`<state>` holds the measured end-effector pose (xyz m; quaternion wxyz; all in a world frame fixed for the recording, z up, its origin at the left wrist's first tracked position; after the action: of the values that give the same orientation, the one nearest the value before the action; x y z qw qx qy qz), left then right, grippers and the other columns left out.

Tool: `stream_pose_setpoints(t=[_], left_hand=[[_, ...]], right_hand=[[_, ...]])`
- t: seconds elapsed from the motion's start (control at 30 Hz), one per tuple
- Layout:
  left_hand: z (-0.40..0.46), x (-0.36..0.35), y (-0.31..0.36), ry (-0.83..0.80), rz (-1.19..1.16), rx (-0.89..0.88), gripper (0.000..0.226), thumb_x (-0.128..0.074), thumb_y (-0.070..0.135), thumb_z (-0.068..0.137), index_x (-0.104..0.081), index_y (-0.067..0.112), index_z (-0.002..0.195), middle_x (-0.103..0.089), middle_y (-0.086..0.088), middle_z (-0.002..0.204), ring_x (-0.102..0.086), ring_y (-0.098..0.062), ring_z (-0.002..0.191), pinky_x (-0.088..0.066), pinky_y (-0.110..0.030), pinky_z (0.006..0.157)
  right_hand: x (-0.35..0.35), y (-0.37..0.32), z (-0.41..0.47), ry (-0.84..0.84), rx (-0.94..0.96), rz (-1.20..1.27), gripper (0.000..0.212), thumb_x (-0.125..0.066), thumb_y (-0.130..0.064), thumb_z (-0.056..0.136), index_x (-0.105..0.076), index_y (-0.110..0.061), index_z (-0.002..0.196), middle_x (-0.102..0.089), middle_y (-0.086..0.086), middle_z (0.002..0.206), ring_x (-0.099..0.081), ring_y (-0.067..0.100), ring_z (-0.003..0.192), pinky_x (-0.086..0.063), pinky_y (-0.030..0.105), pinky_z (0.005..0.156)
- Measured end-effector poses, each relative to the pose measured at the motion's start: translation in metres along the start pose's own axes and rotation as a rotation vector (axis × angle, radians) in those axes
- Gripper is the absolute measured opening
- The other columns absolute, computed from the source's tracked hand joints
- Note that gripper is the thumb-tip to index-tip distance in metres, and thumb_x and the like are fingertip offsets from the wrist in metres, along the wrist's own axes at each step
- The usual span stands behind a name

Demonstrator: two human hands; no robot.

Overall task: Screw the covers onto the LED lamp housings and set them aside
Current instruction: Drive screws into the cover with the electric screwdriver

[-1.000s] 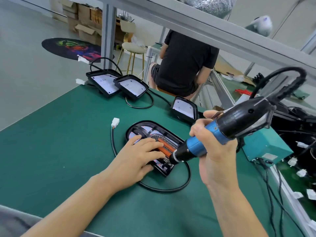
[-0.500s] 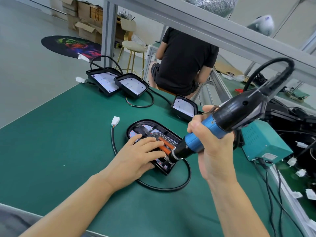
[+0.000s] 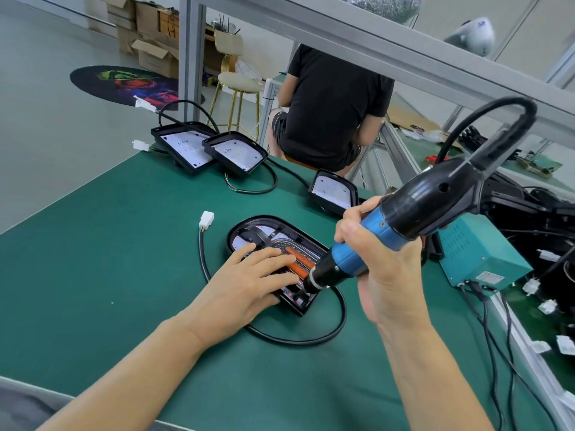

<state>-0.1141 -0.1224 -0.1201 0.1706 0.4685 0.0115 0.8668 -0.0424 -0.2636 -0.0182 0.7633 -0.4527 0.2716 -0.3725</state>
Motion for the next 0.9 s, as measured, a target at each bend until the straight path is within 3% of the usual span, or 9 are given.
stream_pose_setpoints(t=[0.4, 0.57, 0.73, 0.8, 0.87, 0.9], left_hand=[[-0.001, 0.0, 0.0, -0.031, -0.007, 0.011, 0.041, -0.079, 0.017, 0.075, -0.068, 0.023, 0.114, -0.059, 0.004, 0.131, -0.054, -0.021, 0.122, -0.035, -0.048, 0.104], [-0.004, -0.004, -0.003, -0.034, -0.105, 0.051, 0.041, -0.069, 0.012, 0.078, -0.065, 0.025, 0.117, -0.053, 0.007, 0.136, -0.048, -0.018, 0.127, -0.024, -0.038, 0.109], [-0.006, -0.005, -0.006, -0.025, -0.161, 0.073, 0.05, -0.067, 0.003, 0.072, -0.066, 0.027, 0.116, -0.053, 0.008, 0.136, -0.049, -0.019, 0.126, -0.022, -0.035, 0.11], [-0.006, -0.006, -0.006, -0.02, -0.177, 0.074, 0.05, -0.067, 0.002, 0.072, -0.066, 0.027, 0.116, -0.053, 0.009, 0.136, -0.048, -0.018, 0.127, -0.021, -0.033, 0.111], [-0.006, -0.006, -0.006, -0.012, -0.192, 0.071, 0.05, -0.067, 0.002, 0.071, -0.067, 0.026, 0.115, -0.053, 0.009, 0.135, -0.048, -0.018, 0.126, -0.023, -0.032, 0.11], [-0.006, -0.007, -0.007, -0.007, -0.201, 0.07, 0.05, -0.066, 0.002, 0.07, -0.067, 0.025, 0.114, -0.054, 0.009, 0.135, -0.048, -0.017, 0.125, -0.024, -0.032, 0.109]], right_hand=[[0.003, 0.003, -0.004, 0.025, 0.015, 0.039, 0.033, -0.063, 0.001, 0.076, -0.061, -0.031, 0.07, -0.052, -0.002, 0.072, -0.046, 0.02, 0.071, -0.042, 0.031, 0.069], [0.008, 0.002, -0.009, 0.152, 0.062, 0.119, 0.037, -0.07, -0.004, 0.074, -0.061, -0.029, 0.1, -0.053, 0.0, 0.074, -0.047, 0.022, 0.076, -0.045, 0.025, 0.071], [0.027, -0.014, -0.015, 0.351, 0.239, 0.017, 0.063, -0.068, -0.006, 0.079, -0.043, -0.017, 0.135, -0.058, -0.012, 0.074, -0.051, 0.019, 0.077, -0.048, 0.027, 0.081], [0.039, -0.027, -0.018, 0.4, 0.34, -0.092, 0.06, -0.069, -0.01, 0.08, -0.048, -0.027, 0.133, -0.06, -0.013, 0.075, -0.054, 0.016, 0.076, -0.049, 0.028, 0.083], [0.059, -0.036, -0.02, 0.472, 0.397, -0.222, 0.035, -0.07, -0.019, 0.079, -0.064, -0.036, 0.108, -0.062, -0.015, 0.075, -0.056, 0.013, 0.072, -0.051, 0.028, 0.079], [0.072, -0.039, -0.021, 0.533, 0.39, -0.269, 0.024, -0.073, -0.025, 0.077, -0.065, -0.033, 0.098, -0.062, -0.015, 0.075, -0.057, 0.014, 0.072, -0.052, 0.029, 0.077]])
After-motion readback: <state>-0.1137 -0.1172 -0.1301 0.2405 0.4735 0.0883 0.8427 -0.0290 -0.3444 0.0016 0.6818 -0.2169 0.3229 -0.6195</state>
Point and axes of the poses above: each hand's wrist, its own z-axis towards the middle knuckle, its own x-axis out of the back of the hand, y = z × x, the point moved 3 cm from there along z, towards the middle knuckle
